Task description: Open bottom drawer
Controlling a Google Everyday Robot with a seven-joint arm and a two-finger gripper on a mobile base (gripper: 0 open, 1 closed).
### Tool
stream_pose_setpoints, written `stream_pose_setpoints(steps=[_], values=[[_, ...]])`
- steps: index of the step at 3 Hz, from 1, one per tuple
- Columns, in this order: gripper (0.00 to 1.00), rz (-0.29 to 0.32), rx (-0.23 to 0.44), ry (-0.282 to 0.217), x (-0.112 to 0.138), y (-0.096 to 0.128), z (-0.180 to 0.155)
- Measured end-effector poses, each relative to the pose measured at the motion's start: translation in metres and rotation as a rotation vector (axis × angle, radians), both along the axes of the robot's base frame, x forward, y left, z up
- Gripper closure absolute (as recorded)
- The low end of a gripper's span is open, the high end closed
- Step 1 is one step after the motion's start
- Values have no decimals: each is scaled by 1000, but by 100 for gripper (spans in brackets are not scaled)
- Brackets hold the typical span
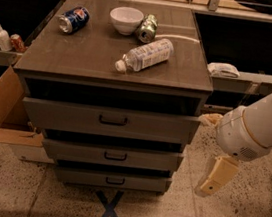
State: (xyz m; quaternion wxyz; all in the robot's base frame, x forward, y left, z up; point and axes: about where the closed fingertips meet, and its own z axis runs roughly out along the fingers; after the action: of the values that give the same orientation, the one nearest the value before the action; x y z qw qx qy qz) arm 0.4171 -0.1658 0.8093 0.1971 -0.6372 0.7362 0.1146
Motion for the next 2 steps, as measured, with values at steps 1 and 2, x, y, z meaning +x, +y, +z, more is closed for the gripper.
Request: stream_pose_setpoints(steps=[1,2], values=[[0,0,0,0,0,0,0],[0,24,-34,-5,2,7,-25]])
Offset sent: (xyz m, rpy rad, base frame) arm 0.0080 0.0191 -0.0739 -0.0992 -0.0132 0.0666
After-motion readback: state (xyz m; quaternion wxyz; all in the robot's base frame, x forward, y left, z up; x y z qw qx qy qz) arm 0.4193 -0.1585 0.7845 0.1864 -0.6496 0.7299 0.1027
